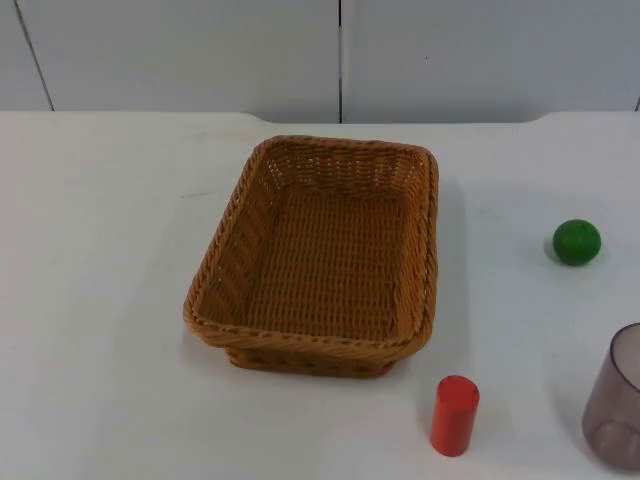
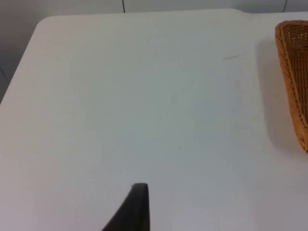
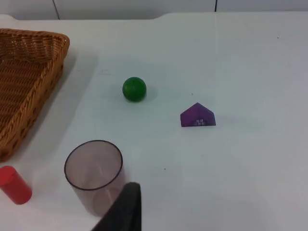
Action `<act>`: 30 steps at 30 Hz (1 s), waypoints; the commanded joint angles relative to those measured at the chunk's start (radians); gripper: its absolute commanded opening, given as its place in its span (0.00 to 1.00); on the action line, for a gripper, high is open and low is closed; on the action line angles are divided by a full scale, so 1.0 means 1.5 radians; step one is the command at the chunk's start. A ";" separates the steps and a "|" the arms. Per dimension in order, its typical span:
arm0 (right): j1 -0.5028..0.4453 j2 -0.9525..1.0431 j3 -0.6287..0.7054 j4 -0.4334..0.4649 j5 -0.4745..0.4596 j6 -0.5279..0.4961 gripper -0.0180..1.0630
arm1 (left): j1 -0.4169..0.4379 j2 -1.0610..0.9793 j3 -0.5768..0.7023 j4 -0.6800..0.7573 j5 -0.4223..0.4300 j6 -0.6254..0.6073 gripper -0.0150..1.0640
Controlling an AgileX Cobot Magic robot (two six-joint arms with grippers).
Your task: Pick up the basket with the left hand and place the triangular block into the basket with the right hand.
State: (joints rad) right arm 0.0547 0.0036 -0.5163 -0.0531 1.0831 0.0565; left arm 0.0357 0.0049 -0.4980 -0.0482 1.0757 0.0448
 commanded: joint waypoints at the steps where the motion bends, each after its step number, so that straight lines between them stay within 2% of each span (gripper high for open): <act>1: -0.005 -0.002 -0.002 0.007 -0.004 -0.014 0.99 | -0.004 -0.003 0.002 -0.002 -0.002 -0.004 0.99; 8: -0.005 0.070 -0.074 0.021 -0.014 -0.038 0.99 | -0.004 0.063 -0.052 -0.034 -0.033 -0.013 0.99; 13: -0.005 0.225 -0.134 0.020 -0.096 -0.038 0.99 | -0.004 0.248 -0.127 -0.043 -0.080 -0.013 0.99; 14: -0.005 0.225 -0.134 0.020 -0.096 -0.038 0.99 | -0.004 0.248 -0.127 -0.043 -0.080 -0.013 0.99; 18: -0.005 0.364 -0.155 0.021 -0.176 -0.038 0.99 | -0.004 0.387 -0.159 -0.050 -0.112 -0.011 0.99; 22: -0.005 0.439 -0.156 0.021 -0.204 -0.038 0.99 | -0.004 0.471 -0.164 -0.055 -0.141 -0.011 0.99; 30: -0.005 0.547 -0.156 0.021 -0.216 -0.048 0.99 | -0.004 0.594 -0.164 -0.072 -0.177 0.002 0.99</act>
State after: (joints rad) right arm 0.0540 0.7894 -0.7440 -0.0255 0.7800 0.0000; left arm 0.0357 0.8728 -0.7393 -0.1388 0.8326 0.0363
